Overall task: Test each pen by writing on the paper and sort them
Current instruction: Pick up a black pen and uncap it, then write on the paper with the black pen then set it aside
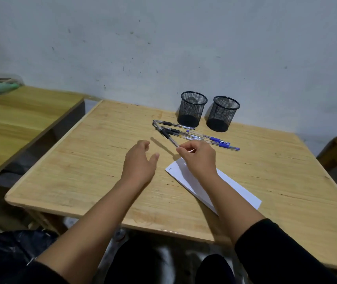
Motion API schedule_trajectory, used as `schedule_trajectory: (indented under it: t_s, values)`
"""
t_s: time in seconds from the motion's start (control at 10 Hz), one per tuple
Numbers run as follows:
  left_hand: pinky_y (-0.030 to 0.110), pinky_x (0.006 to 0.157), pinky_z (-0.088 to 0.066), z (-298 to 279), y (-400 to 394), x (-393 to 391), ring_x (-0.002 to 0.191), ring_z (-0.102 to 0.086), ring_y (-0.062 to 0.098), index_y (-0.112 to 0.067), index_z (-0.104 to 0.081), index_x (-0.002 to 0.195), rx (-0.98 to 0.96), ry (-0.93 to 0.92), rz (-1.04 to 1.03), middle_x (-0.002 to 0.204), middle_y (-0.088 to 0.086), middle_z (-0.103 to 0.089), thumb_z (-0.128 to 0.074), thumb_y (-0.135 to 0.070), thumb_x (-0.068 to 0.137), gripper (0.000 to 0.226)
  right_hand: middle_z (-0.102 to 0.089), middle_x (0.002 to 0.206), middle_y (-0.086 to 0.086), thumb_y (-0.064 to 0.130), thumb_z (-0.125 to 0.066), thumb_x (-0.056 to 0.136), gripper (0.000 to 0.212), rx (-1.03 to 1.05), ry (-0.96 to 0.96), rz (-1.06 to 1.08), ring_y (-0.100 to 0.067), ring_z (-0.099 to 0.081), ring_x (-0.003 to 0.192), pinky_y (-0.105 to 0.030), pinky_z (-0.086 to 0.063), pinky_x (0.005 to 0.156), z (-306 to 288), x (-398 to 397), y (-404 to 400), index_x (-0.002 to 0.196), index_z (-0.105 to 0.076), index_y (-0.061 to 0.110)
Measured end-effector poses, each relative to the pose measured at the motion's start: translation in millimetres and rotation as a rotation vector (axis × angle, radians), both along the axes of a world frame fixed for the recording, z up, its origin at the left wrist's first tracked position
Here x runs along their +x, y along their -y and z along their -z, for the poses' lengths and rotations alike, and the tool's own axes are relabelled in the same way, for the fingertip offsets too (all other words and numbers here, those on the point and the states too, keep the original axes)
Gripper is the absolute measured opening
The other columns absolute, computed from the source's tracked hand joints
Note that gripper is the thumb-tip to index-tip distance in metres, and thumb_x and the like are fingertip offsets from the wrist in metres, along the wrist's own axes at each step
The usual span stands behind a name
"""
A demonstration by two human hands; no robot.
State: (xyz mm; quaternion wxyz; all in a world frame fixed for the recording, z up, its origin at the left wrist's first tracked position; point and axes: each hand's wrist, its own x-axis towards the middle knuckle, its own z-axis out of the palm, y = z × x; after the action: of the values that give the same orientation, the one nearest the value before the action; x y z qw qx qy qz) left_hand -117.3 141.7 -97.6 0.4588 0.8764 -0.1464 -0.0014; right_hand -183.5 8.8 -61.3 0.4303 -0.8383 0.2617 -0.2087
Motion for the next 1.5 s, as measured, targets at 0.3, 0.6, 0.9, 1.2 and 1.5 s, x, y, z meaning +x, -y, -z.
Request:
schedule_trajectory:
  t_s: [0.3,0.6,0.9,1.2,1.5]
  values:
    - [0.044,0.117,-0.015,15.3,-45.9,29.6,0.143,-0.02,0.022,-0.016,-0.035,0.14,0.546,0.163,-0.016,0.152,0.005,-0.03,-0.035,-0.044,0.095,0.054,-0.07,0.072,0.003,0.027,-0.061,0.077,0.016,0.058,-0.146,0.148,-0.02,-0.062,0.08,-0.041,-0.053,0.08,19.2,49.5,-57.4,0.07,-0.072,0.019]
    - [0.041,0.119,-0.011,17.8,-48.7,29.2,0.145,-0.015,0.02,-0.017,-0.031,0.143,0.531,0.158,-0.02,0.154,0.003,-0.027,-0.03,-0.043,0.095,0.054,-0.073,0.088,0.001,0.032,-0.054,0.083,0.026,-0.212,-0.168,0.158,-0.021,-0.047,0.102,-0.035,-0.032,0.082,37.6,57.5,-67.9,0.091,-0.076,0.021]
    - [0.041,0.119,-0.01,16.4,-48.2,28.2,0.145,-0.014,0.02,-0.017,-0.031,0.143,0.52,0.133,-0.014,0.154,0.004,-0.027,-0.032,-0.042,0.096,0.054,-0.073,0.095,0.001,0.041,-0.054,0.085,0.032,-0.224,-0.18,0.139,-0.021,-0.046,0.103,-0.035,-0.032,0.082,34.5,56.7,-66.9,0.099,-0.074,0.021]
    - [0.032,0.097,-0.038,-18.3,6.7,39.0,0.116,-0.05,0.023,-0.015,-0.058,0.118,0.232,0.267,0.083,0.119,0.005,-0.06,-0.05,-0.024,0.09,0.03,-0.07,0.095,-0.006,0.027,-0.06,0.085,0.021,-0.15,-0.088,0.162,-0.022,-0.06,0.095,-0.032,-0.05,0.074,10.8,57.9,12.3,0.101,-0.072,0.019]
    - [0.038,0.091,-0.045,-14.0,64.8,75.1,0.114,-0.051,0.025,-0.018,-0.057,0.122,0.413,0.228,0.174,0.123,0.008,-0.057,-0.052,-0.023,0.091,0.032,-0.062,0.1,-0.009,0.02,-0.062,0.083,0.018,-0.321,-0.209,0.079,-0.026,-0.057,0.095,-0.036,-0.052,0.076,27.7,61.1,63.5,0.095,-0.073,0.014]
